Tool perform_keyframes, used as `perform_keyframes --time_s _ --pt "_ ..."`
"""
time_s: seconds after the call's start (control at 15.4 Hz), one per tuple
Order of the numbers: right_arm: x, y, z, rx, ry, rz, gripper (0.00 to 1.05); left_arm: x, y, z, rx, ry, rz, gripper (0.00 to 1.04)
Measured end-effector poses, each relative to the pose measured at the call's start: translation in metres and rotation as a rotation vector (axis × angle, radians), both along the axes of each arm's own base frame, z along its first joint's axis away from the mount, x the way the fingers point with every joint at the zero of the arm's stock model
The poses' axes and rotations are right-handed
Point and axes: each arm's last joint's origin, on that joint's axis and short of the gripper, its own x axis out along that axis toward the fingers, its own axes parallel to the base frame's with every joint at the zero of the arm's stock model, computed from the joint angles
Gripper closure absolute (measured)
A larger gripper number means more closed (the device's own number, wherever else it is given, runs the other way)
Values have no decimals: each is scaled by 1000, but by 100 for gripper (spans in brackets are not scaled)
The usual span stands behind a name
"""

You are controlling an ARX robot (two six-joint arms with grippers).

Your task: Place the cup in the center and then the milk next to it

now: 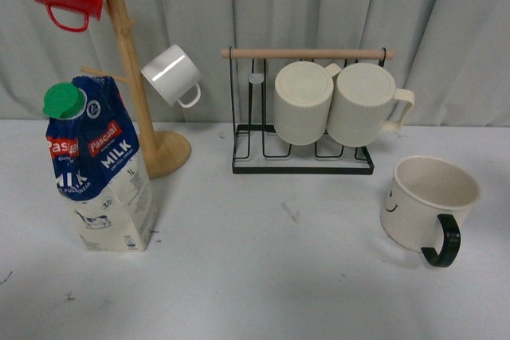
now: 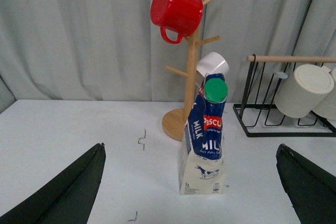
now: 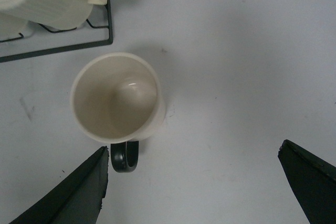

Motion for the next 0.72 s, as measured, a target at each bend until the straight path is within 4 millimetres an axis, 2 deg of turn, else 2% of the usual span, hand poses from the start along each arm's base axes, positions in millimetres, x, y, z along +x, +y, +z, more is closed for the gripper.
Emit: perform_keyframes --time_s 0.13,0.39,0.65,0.72 --pt "32 1 -18 36 103 -21 6 0 0 0 0 0 0 7" --pt "79 13 -50 38 185 -42 6 0 0 0 0 0 0 7" --pt "106 23 -81 44 255 -55 6 0 0 0 0 0 0 7" --pt "110 26 -86 43 259 -56 13 0 0 0 0 0 0 7"
